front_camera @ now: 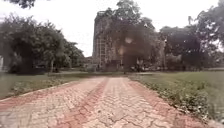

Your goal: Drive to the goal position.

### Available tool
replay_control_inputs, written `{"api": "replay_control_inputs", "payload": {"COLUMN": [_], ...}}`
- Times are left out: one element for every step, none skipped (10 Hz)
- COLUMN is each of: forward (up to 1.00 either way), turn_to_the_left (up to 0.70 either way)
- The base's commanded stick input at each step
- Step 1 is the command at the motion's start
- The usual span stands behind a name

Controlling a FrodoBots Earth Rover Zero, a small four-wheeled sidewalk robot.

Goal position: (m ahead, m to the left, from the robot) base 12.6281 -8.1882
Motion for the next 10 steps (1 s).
{"api": "replay_control_inputs", "payload": {"forward": [0.70,0.70,0.70,0.70,0.70,0.70,0.70,0.70,0.70,0.70], "turn_to_the_left": [0.00,0.00,0.00,0.00,0.00,0.00,0.00,0.00,0.00,0.00]}}
